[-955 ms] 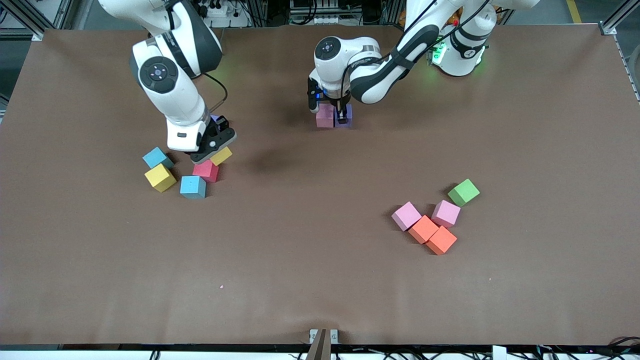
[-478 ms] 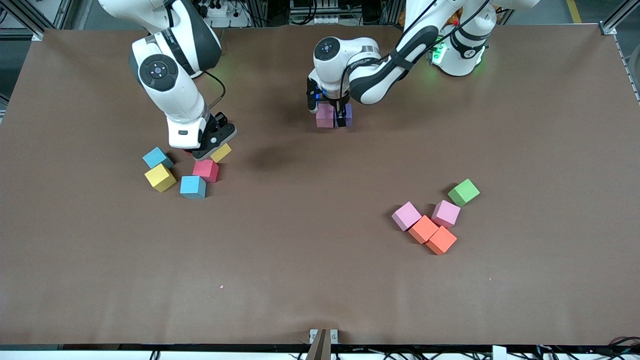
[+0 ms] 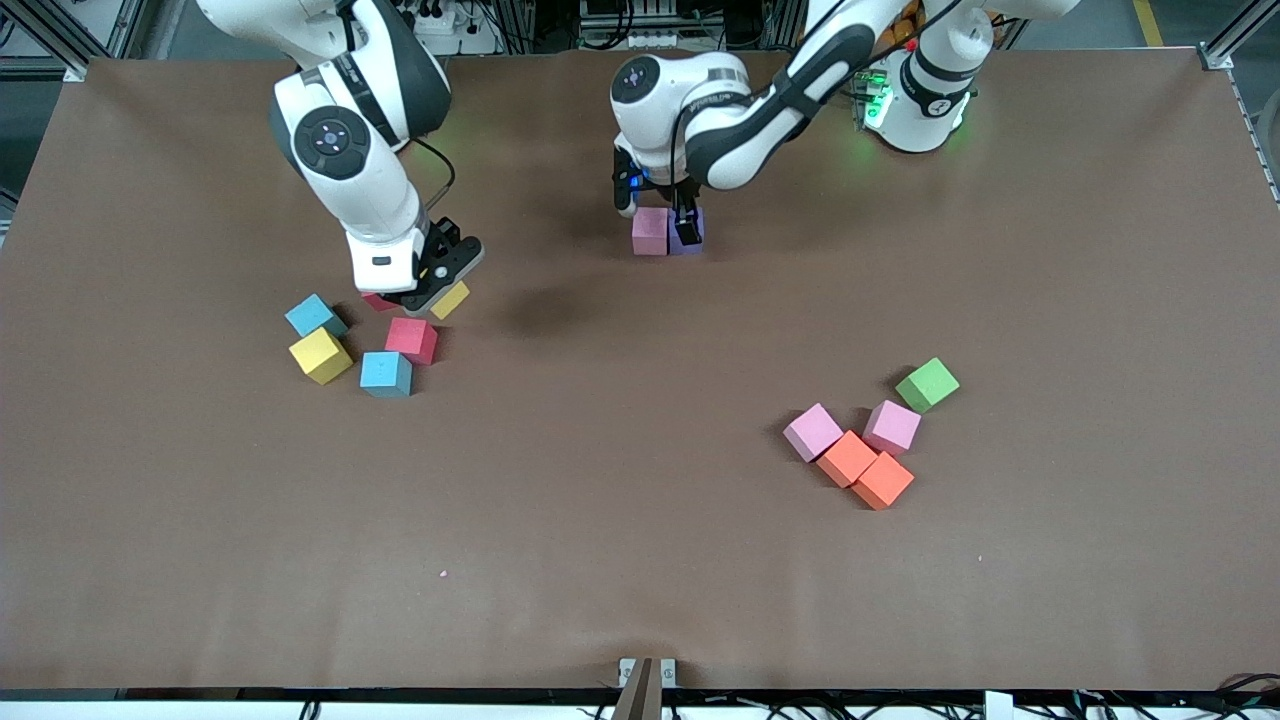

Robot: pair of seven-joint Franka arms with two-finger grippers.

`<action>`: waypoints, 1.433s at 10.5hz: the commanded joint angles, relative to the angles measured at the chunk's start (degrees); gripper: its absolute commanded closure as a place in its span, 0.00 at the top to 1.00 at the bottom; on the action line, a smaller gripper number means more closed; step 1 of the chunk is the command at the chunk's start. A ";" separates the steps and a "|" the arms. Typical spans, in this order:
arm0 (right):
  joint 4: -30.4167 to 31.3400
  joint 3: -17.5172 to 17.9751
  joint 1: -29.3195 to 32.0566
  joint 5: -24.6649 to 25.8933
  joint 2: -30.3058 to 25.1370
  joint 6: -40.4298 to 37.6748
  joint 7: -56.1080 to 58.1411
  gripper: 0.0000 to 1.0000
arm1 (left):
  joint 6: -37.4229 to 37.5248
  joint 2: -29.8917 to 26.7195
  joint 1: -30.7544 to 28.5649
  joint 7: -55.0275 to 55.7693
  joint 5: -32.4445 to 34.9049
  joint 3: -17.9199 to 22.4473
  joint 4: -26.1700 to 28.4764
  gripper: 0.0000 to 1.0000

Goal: Form number 2 with 11 blocks
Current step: 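Release the blue cube with the left gripper while the right gripper carries yellow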

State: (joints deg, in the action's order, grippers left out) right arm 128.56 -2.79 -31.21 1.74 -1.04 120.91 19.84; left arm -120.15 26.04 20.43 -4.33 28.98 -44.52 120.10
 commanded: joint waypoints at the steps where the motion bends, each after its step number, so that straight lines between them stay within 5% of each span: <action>1: 2.22 -0.20 -3.93 0.90 -1.68 -1.02 0.20 0.46 | 5.77 -3.44 -0.56 0.20 -2.86 -0.48 -2.75 1.00; 3: 2.48 -0.03 -6.22 0.90 -1.77 -0.77 0.29 0.46 | 11.40 -3.72 -3.88 -0.07 -3.84 -0.39 -7.40 1.00; 8: 10.47 0.15 -13.68 0.99 -3.70 13.36 0.20 0.46 | 12.13 -2.84 -17.95 1.42 -4.19 -0.13 -13.92 1.00; 15: 11.36 0.15 -24.16 4.67 6.57 25.50 -0.06 0.43 | 12.04 0.15 -30.52 36.19 -9.46 0.66 -20.07 1.00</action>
State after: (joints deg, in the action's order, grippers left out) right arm 140.34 -2.11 -54.70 4.51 3.04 144.19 19.81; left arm -109.05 24.34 -8.51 25.39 21.19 -43.71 102.70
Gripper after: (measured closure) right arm 0.471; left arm 0.000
